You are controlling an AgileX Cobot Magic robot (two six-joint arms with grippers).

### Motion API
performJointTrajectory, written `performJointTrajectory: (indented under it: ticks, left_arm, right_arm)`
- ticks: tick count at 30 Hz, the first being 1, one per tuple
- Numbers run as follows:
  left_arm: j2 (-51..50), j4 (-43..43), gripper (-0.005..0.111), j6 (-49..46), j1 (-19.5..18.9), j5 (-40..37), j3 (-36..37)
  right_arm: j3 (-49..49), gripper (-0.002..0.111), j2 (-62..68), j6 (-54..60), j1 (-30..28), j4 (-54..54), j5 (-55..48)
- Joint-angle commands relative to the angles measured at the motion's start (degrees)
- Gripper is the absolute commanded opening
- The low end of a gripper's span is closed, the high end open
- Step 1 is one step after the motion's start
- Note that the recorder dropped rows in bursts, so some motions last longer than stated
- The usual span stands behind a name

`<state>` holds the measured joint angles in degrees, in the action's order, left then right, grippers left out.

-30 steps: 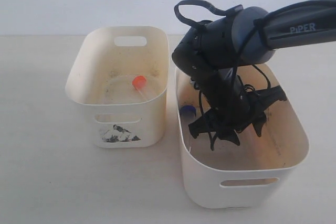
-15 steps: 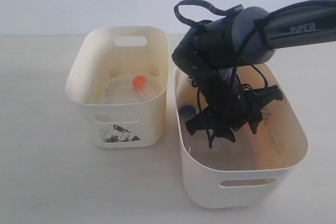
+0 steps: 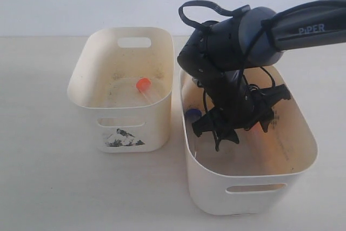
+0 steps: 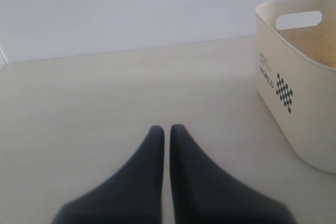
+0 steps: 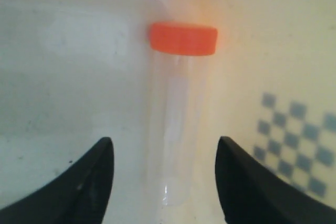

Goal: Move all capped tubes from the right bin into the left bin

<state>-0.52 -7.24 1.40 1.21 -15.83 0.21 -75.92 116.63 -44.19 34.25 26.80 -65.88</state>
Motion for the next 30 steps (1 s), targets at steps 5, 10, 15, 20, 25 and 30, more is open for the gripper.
performJointTrajectory:
  ticks: [5,10,15,20,25,30]
  left_arm:
    - [0.1,0.4,0.004,0.7,-0.1,0.8,-0.2]
    - [0.1,0.4,0.004,0.7,-0.1,0.8,-0.2]
    - [0.1,0.4,0.004,0.7,-0.1,0.8,-0.2]
    - [0.1,0.4,0.004,0.7,-0.1,0.8,-0.2]
    - [0.1,0.4,0.004,0.7,-0.1,0.8,-0.2]
    - [0.1,0.4,0.004,0.7,-0.1,0.8,-0.2]
  right_arm:
    - [-0.1,0.054,0.0,-0.3,0.0,0.7,0.1]
    - [-0.1,0.054,0.0,-0.7,0.0,0.7,-0.1]
    - [1.8,0.054,0.0,-0.9,0.0,0.7,0.5]
    - [2.8,0.054,0.0,-0.9,0.0,0.7,1.2]
    - [2.8,0.054,0.0,-0.9,0.0,1.5,2.1]
    - [2.8,0.054,0.3,-0.9,0.0,1.5,4.2]
